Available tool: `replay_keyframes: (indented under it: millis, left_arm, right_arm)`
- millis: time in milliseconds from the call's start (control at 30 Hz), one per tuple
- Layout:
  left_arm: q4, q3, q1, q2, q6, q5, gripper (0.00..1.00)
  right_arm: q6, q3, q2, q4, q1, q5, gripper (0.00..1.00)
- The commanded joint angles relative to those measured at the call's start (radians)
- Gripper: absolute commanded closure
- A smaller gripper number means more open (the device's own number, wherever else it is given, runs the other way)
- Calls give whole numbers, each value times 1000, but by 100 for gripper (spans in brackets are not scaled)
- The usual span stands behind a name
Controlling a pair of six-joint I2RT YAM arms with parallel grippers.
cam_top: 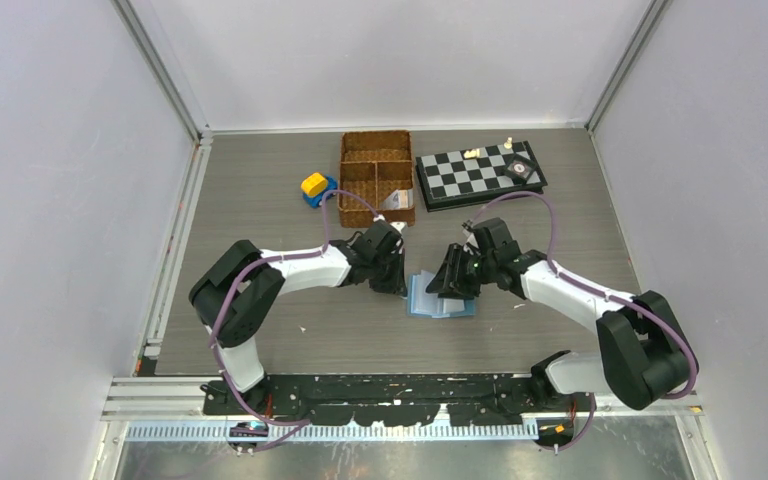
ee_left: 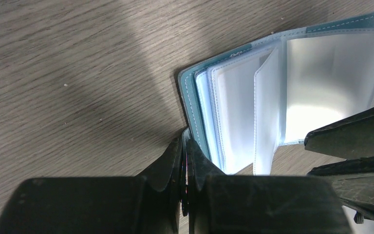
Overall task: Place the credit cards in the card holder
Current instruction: Turn over the card slot in the card holder.
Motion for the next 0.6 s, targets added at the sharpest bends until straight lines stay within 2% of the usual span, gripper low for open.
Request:
replay_keyframes:
  millis: [0,67,300,433,567]
  left_arm:
    - [24,-25,0,-27,-1,-11,100]
    - [26,-29,2,-31,-3,-12,100]
    - [42,-50,6,-74,-2,-20,98]
    - [39,-70,9,-121,6,-42,91]
    - [32,-90,18,-159,12,-52,90]
  right_arm:
    - [-13,43,-6,19,17,49,57]
    - [-27,49,-16,-5,27,89,56]
    - [-80,102,-65,-126,109,287,42]
    - [-91,155,-87,-204,208,520,32]
    - [-77,185,-62,-230,304,687,27]
